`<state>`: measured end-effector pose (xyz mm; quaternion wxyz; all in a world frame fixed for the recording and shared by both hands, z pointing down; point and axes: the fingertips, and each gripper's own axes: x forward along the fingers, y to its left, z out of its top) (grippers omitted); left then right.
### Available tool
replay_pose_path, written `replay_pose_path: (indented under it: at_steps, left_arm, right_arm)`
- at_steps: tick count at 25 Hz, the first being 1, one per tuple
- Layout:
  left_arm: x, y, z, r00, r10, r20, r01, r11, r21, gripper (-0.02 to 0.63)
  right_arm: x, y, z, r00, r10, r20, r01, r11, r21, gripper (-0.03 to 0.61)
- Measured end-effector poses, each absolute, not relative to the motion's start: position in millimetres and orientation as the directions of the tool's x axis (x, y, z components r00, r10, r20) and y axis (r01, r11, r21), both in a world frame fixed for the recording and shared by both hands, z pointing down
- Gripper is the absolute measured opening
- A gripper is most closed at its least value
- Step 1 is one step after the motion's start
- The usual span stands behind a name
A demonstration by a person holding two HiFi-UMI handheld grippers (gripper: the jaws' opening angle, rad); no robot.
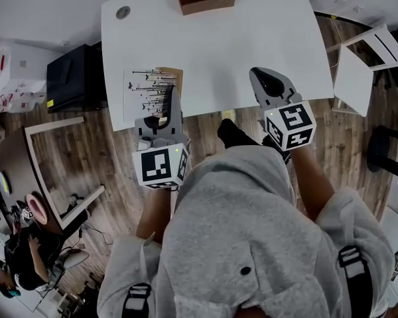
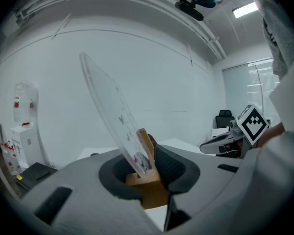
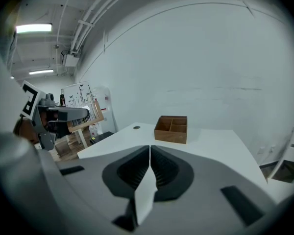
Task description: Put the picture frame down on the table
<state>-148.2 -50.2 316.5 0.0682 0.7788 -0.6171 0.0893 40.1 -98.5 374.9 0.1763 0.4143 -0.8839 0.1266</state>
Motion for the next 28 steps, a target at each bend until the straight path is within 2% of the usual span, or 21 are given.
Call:
replay_pose_path:
  at_steps: [28]
  left_arm:
    - [-90, -141, 320, 0.186, -0.947, 0.261, -0.976, -0.208, -0.062, 0.094]
  right_arm:
    - [93, -192, 390, -0.635, -0.659, 0.402, -0.753, 0.644, -0.135, 0.028]
